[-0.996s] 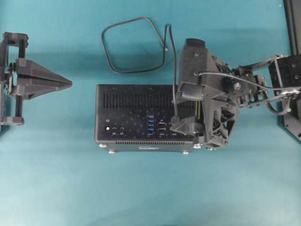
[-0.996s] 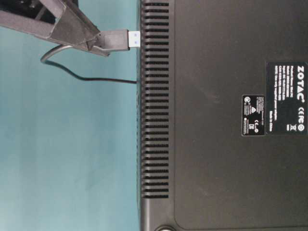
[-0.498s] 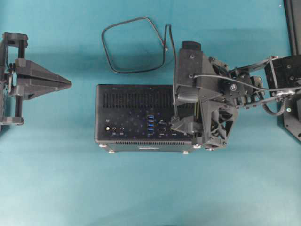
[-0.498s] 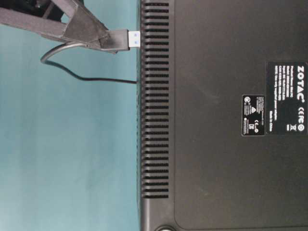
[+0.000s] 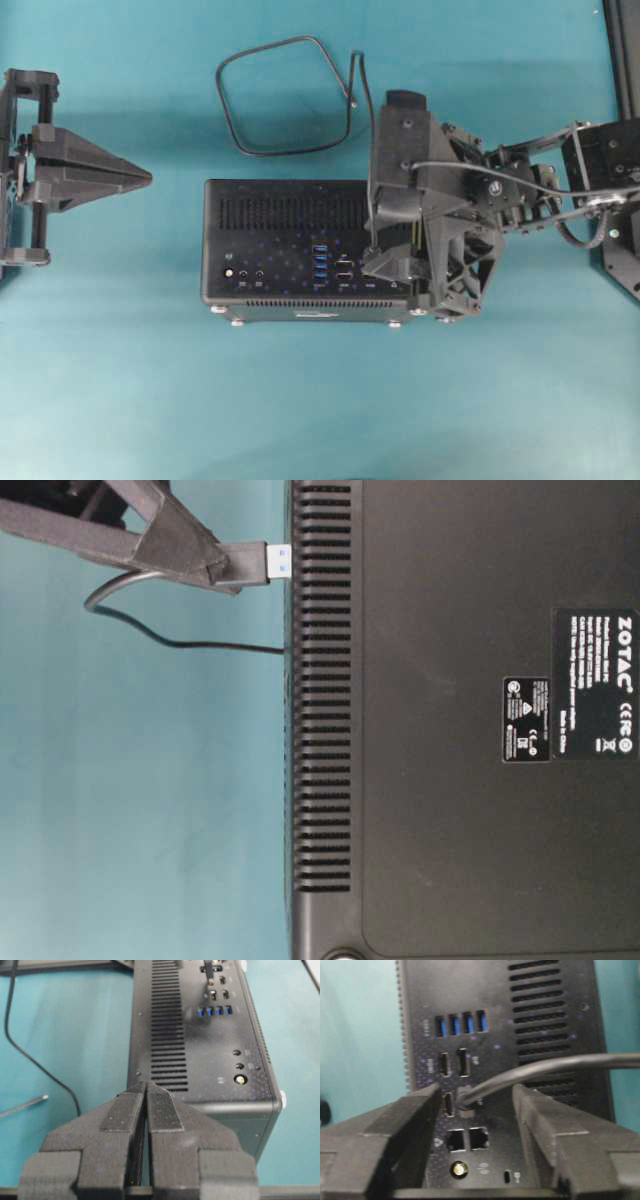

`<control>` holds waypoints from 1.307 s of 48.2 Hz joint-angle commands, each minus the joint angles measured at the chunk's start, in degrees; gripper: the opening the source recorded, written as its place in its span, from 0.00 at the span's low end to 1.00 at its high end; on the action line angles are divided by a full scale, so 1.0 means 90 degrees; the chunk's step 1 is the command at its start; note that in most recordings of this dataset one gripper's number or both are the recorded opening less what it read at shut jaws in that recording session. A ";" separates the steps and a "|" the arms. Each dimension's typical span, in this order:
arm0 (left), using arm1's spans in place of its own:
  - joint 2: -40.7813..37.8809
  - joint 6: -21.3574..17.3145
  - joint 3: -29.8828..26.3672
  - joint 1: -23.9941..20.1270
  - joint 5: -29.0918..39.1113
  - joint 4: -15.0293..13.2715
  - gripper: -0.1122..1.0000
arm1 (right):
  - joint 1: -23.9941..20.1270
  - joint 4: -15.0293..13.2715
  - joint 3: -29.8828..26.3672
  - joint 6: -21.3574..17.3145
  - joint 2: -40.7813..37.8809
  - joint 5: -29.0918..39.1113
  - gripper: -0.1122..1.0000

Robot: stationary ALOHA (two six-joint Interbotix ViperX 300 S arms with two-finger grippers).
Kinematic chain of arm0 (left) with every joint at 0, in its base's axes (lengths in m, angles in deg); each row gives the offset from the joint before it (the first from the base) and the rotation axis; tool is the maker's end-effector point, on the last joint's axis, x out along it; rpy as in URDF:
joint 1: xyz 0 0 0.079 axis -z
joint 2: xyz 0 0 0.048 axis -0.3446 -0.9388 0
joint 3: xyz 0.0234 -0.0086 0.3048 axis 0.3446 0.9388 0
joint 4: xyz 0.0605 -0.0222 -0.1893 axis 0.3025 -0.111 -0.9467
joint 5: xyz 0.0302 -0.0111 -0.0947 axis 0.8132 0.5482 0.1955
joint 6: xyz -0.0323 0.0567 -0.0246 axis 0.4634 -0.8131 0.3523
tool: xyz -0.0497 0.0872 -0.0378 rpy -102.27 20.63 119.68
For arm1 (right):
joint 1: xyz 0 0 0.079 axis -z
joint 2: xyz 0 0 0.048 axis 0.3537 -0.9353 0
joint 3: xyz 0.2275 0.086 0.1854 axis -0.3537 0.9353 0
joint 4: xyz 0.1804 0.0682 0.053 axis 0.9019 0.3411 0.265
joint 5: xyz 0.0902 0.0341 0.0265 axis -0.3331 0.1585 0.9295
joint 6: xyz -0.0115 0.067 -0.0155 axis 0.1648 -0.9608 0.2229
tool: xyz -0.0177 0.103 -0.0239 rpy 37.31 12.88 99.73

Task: Insert the USB into the PC box with both arms.
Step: 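Lower the right gripper and close it on the black USB plug, then lift the held USB plug and carry it left toward the blue ports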

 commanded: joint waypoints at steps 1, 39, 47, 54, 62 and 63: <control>0.0000 0.0010 -0.0078 0.0000 -0.0039 0.0020 0.10 | -0.0029 0.0010 -0.0078 0.0078 0.0049 -0.0049 0.62; 0.0000 0.0020 -0.0059 0.0000 -0.0049 0.0020 0.10 | -0.0078 -0.0010 -0.0107 0.0088 0.0000 0.0020 0.22; 0.0000 0.0029 -0.0059 0.0000 -0.0049 0.0020 0.10 | -0.0117 -0.0029 -0.0156 0.0088 0.0000 0.0029 0.20; 0.0010 0.0029 -0.0059 0.0000 -0.0059 0.0020 0.10 | -0.0176 -0.0361 -0.0332 0.0059 0.0000 0.0078 0.20; 0.0029 0.0020 -0.0088 0.0000 -0.0059 0.0020 0.10 | -0.0244 -0.0986 -0.0693 0.0068 -0.0068 0.0527 0.20; 0.0039 0.0020 -0.0088 0.0000 -0.0059 0.0020 0.10 | -0.0264 -0.1025 -0.0732 0.0068 -0.0088 0.0566 0.20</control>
